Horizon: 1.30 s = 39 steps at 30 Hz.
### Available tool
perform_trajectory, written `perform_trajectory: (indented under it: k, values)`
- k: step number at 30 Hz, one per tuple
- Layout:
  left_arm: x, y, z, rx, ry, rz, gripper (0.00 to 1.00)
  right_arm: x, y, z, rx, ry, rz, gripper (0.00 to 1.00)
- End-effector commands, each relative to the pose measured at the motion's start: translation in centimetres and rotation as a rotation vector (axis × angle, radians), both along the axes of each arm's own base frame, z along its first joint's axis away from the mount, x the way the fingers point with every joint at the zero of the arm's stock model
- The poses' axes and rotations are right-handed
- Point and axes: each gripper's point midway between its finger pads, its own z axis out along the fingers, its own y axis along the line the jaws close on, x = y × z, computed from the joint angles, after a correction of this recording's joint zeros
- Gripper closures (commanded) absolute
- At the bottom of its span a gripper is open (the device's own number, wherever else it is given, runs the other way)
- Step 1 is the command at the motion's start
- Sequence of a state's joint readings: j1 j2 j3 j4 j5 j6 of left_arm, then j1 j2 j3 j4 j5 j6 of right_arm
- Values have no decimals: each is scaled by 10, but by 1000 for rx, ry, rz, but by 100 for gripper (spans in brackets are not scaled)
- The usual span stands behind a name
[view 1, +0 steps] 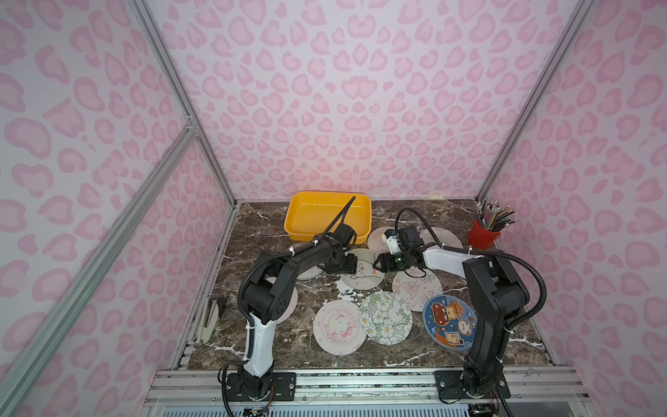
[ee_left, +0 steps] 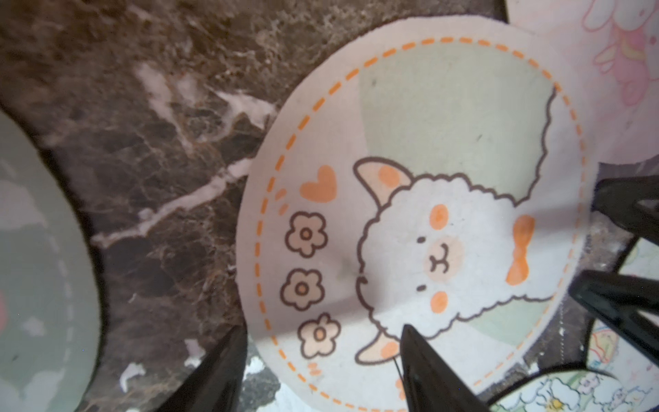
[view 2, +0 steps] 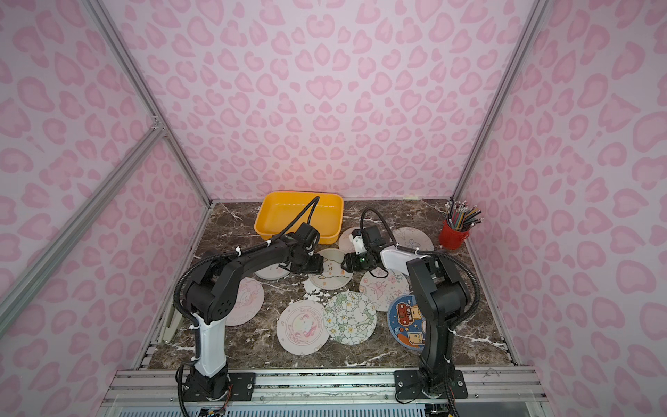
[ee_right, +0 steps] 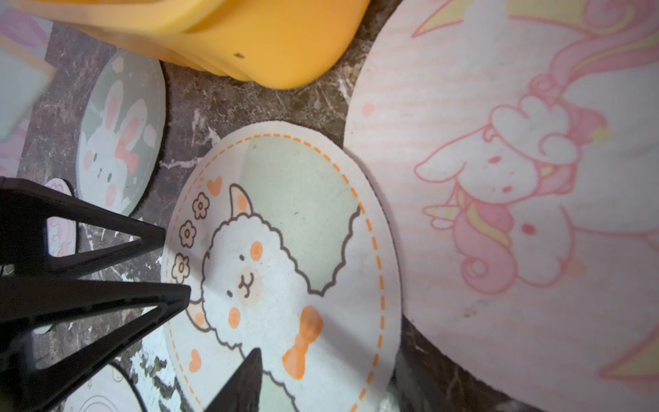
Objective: Put the coasters into the storage box
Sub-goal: Pick up the coaster from the center of the board.
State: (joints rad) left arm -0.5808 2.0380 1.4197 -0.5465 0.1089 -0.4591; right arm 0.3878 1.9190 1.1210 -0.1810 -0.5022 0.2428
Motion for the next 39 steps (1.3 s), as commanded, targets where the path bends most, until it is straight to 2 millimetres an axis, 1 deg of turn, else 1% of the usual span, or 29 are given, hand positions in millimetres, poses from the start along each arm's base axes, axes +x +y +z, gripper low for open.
perform_trajectory:
  k: [1, 13, 16, 18, 21, 24, 26, 29, 32, 34, 39]
  values:
    - [-10, -3, -10, -17, 58, -3, 31, -30, -11, -26, -52, 151, -5, 41]
    - [-12, -4, -13, -23, 70, 4, 36, -33, -7, -29, -33, 167, -2, 48]
    - [-13, -4, -14, -24, 73, 5, 37, -33, -7, -29, -30, 167, -5, 52]
    - [-14, -4, -14, -23, 75, 4, 37, -32, -6, -28, -24, 165, -6, 56]
    - [-14, -4, -14, -25, 73, 4, 37, -31, -6, -29, -18, 165, -14, 70]
    - [-14, -4, -11, -27, 67, 5, 37, -28, -5, -24, -8, 154, -23, 85]
    - [-14, -3, -7, -31, 59, 8, 37, -26, -5, -17, 1, 136, -32, 93]
    - [-16, -3, 1, -50, 40, 8, 36, -25, -4, -1, 24, 102, -35, 100]
    - [-18, -2, 10, -71, 15, 11, 33, -27, -1, 18, 46, 70, -22, 100]
    - [-19, -1, 17, -86, -7, 14, 29, -30, 2, 34, 58, 47, -3, 100]
    - [-22, 4, 37, -120, -66, 25, 22, -35, 14, 73, 81, -6, 50, 100]
